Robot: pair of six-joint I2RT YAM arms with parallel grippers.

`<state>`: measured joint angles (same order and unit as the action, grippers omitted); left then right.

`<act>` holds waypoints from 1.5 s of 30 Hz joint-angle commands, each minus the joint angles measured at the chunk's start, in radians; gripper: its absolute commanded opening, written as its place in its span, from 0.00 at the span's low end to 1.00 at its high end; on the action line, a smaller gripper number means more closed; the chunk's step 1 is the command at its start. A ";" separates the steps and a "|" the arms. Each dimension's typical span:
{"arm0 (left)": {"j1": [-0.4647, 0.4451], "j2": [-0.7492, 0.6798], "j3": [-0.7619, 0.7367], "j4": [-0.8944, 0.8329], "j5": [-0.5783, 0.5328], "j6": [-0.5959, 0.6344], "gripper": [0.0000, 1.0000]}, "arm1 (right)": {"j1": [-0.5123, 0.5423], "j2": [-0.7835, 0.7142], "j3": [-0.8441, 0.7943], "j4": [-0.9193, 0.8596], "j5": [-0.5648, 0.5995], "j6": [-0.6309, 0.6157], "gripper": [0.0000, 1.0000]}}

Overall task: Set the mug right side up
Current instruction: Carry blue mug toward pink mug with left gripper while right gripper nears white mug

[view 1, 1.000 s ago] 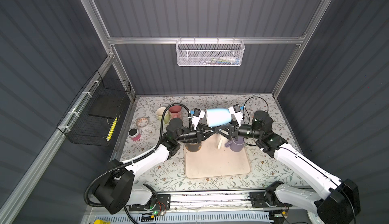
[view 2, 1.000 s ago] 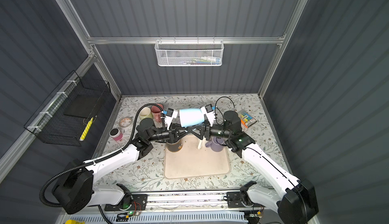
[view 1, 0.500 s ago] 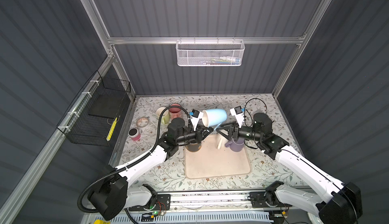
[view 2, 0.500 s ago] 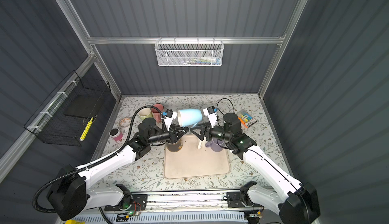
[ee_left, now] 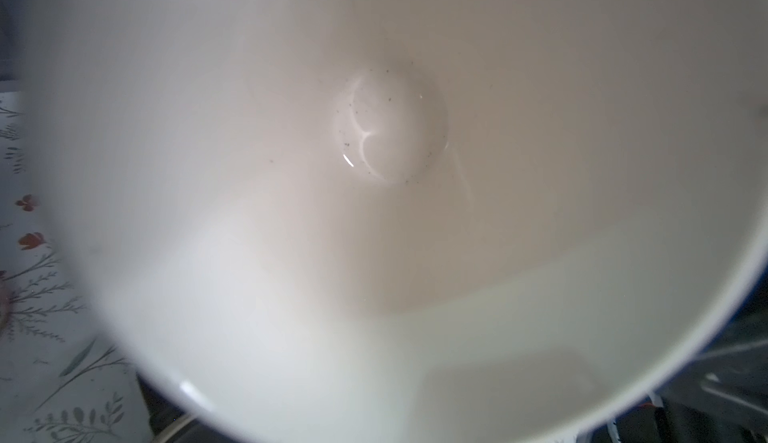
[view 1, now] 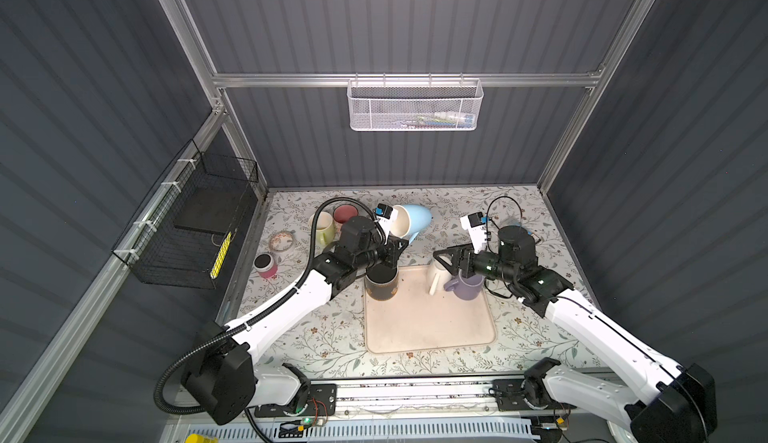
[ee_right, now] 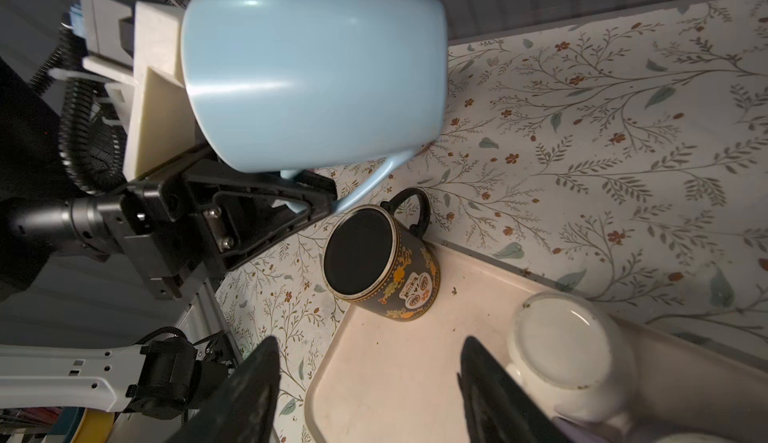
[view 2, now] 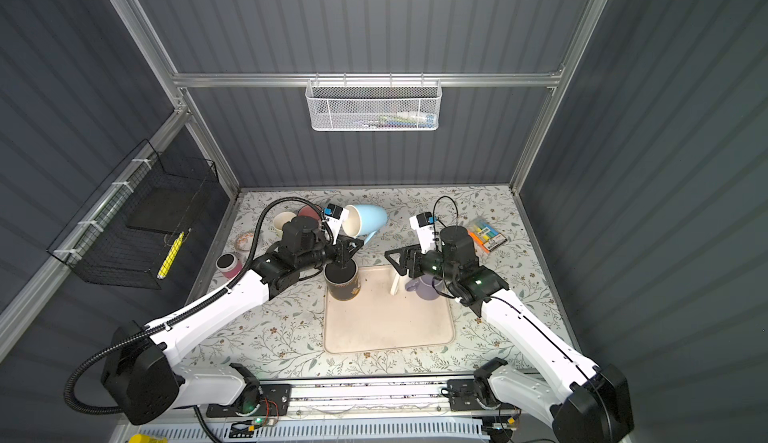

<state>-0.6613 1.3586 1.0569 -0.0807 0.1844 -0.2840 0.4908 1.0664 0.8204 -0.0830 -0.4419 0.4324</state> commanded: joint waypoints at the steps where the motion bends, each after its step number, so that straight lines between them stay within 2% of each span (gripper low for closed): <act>1: 0.003 0.027 0.113 -0.085 -0.086 0.068 0.00 | -0.003 -0.018 -0.018 -0.032 0.028 -0.018 0.68; 9: 0.003 0.153 0.321 -0.323 -0.208 0.111 0.00 | -0.002 -0.060 -0.069 -0.031 0.027 -0.016 0.68; 22: 0.022 0.444 0.676 -0.652 -0.381 0.116 0.00 | -0.003 -0.080 -0.118 -0.005 0.005 0.000 0.68; 36: 0.112 0.658 0.904 -0.821 -0.383 0.080 0.00 | -0.003 -0.090 -0.138 0.012 0.006 0.018 0.68; 45: 0.178 0.728 0.961 -0.859 -0.359 0.046 0.00 | -0.003 -0.073 -0.138 0.017 0.003 0.023 0.67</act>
<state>-0.4931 2.0815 1.9556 -0.9367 -0.1791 -0.2153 0.4908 0.9901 0.6918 -0.0837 -0.4259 0.4461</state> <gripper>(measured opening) 0.157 0.675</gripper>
